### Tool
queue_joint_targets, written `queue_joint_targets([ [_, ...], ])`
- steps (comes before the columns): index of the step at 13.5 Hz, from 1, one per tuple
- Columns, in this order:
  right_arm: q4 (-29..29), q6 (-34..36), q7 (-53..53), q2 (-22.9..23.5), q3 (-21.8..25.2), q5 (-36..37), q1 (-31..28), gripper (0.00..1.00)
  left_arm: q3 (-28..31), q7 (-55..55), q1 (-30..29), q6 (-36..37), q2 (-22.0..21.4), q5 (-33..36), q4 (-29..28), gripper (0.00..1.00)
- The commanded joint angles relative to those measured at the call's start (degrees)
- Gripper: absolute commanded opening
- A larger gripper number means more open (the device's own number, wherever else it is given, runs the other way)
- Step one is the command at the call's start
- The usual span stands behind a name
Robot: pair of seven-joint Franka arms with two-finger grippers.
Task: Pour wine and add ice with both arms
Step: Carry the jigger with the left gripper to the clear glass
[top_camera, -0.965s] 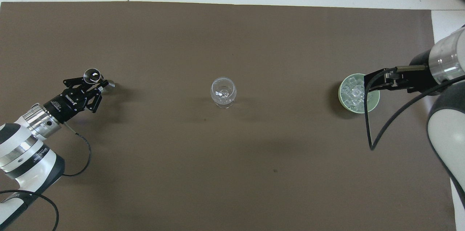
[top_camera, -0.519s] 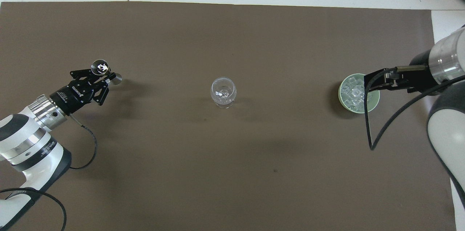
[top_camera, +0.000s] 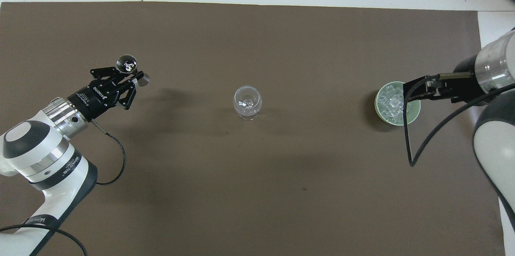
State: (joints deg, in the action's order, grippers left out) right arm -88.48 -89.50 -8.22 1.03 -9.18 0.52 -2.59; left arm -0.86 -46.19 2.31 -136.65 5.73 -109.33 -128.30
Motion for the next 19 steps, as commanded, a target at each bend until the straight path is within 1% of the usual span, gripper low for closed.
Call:
queue_joint_targets([
  [1, -1.44, -0.15, 1.36, -1.38, -0.14, -1.22, -0.66, 1.0, 0.68, -2.23, 4.8, -5.02, -2.57, -3.25, -0.63, 0.0],
  [2, -1.52, -0.24, 1.36, -1.38, -0.14, -1.31, -0.66, 1.0, 0.6, -2.76, 5.85, -6.34, -3.35, -3.43, -0.63, 0.0],
  [4, -1.52, -0.24, 1.36, -1.38, -0.14, -1.31, -0.66, 1.0, 0.51, -3.12, 9.27, -9.32, -3.89, -6.05, -0.02, 0.0],
  [7, -1.44, -0.24, 1.36, -1.38, -0.14, -1.31, -0.66, 1.0, -0.1, -3.03, 12.8, -13.98, -4.41, -6.51, 1.56, 0.0],
  [15, -1.44, -0.15, 1.36, -1.38, -0.14, -1.31, -0.66, 1.0, -9.32, -2.77, 13.68, -23.39, -5.73, -7.65, 4.64, 0.0],
  [17, -1.44, -0.24, 1.36, -1.38, -0.14, -1.31, -0.66, 1.0, -10.47, -2.68, 14.65, -26.11, -5.56, -7.48, 5.95, 0.0],
  [19, -1.44, -0.24, 1.36, -1.38, -0.14, -1.31, -0.66, 1.0, -10.48, -2.15, 16.23, -26.92, -5.65, -7.04, 6.05, 0.0],
])
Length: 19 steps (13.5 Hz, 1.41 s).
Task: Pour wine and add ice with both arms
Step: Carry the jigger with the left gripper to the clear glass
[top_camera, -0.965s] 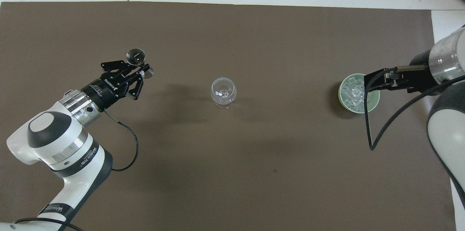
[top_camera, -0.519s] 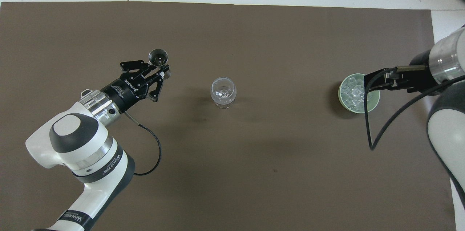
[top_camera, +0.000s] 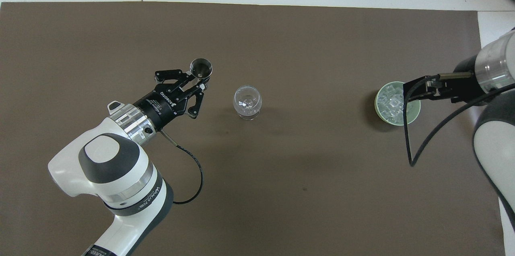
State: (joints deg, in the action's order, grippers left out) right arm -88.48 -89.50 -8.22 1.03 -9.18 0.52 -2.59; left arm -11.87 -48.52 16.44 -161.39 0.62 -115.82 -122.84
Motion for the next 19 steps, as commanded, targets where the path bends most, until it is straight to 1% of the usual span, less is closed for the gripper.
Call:
queue_joint_targets([
  [1, -1.52, -0.15, 1.36, -1.3, -0.14, -1.31, -0.66, 1.0, 0.53, 0.79, 2.8, -2.95, -0.44, -0.46, 0.59, 0.0],
  [4, -1.52, -0.24, 1.36, -1.38, -0.14, -1.31, -0.66, 1.0, 0.53, 1.58, 5.7, -7.16, 0.26, 0.16, 1.55, 0.0],
  [8, -1.44, -0.24, 1.36, -1.3, -0.14, -1.31, -0.66, 1.0, 0.44, 3.78, 6.15, -8.67, 0.35, 0.68, 1.82, 0.0],
  [10, -1.52, -0.24, 1.36, -1.3, -0.14, -1.31, -0.66, 1.0, 0.44, 3.87, 7.38, -11.47, 0.7, 1.12, 2.43, 0.0],
  [13, -1.44, -0.15, 1.36, -1.38, -0.14, -1.31, -0.66, 1.0, 0.44, 3.87, 8.51, -13.67, 1.58, 1.65, 3.4, 0.0],
  [18, -1.44, -0.24, 1.36, -1.38, -0.14, -1.31, -0.66, 1.0, 0.44, 3.96, 10.63, -17.01, 3.25, 5.34, 5.33, 0.0],
  [19, -1.44, -0.15, 1.36, -1.38, -0.14, -1.31, -0.66, 1.0, 0.44, 3.87, 10.81, -17.89, 4.21, 6.21, 6.11, 0.0],
])
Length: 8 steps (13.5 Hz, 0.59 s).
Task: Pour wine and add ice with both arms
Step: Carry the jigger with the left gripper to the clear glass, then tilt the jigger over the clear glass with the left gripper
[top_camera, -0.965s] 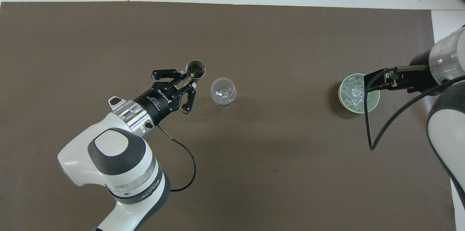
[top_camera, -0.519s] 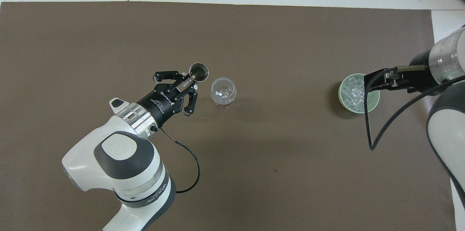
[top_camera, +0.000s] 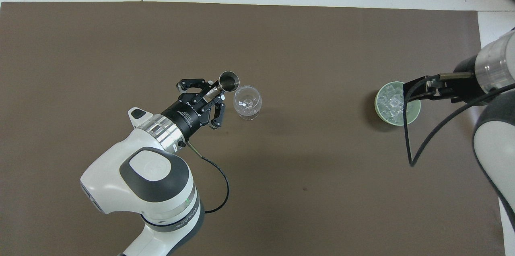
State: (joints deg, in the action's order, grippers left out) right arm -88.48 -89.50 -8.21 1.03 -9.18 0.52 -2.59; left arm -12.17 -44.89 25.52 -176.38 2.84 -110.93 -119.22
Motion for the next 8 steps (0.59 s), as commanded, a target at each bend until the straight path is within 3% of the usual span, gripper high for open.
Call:
queue_joint_targets([
  [1, -1.52, -0.24, 1.36, -1.38, -0.14, -1.31, -0.66, 1.0, 0.74, 0.33, 1.72, -3.44, 2.43, 1.68, 3.02, 0.0],
  [8, -1.52, -0.24, 1.36, -1.38, -0.14, -1.31, -0.66, 1.0, 0.74, 6.65, 1.63, -4.32, 2.87, 4.58, 3.2, 0.0],
])
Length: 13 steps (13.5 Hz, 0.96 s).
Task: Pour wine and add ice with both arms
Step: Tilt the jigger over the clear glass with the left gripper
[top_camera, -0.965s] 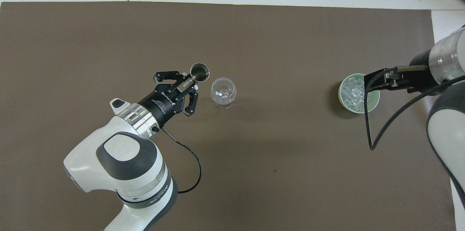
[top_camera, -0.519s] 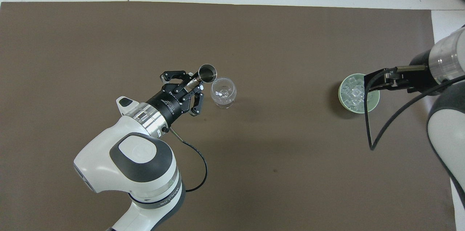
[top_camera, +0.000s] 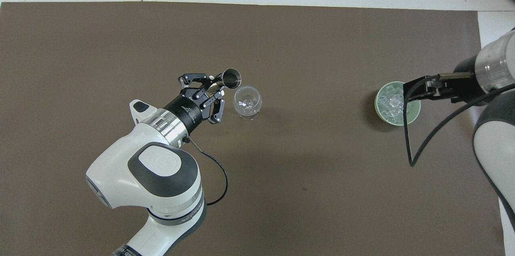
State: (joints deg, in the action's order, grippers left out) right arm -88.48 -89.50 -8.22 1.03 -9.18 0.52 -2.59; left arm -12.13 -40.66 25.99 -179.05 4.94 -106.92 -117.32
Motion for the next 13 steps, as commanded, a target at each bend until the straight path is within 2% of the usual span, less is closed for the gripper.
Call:
queue_joint_targets([
  [1, -1.43, -0.24, 1.36, -1.38, -0.14, -1.22, -0.66, 1.0, 0.71, 2.77, 1.25, -1.66, 0.78, 0.75, 1.31, 0.0],
  [13, -1.52, -0.24, 1.36, -1.38, -0.14, -1.31, -0.66, 1.0, 0.62, 13.32, 2.4, -4.29, 0.87, 1.37, 1.13, 0.0],
])
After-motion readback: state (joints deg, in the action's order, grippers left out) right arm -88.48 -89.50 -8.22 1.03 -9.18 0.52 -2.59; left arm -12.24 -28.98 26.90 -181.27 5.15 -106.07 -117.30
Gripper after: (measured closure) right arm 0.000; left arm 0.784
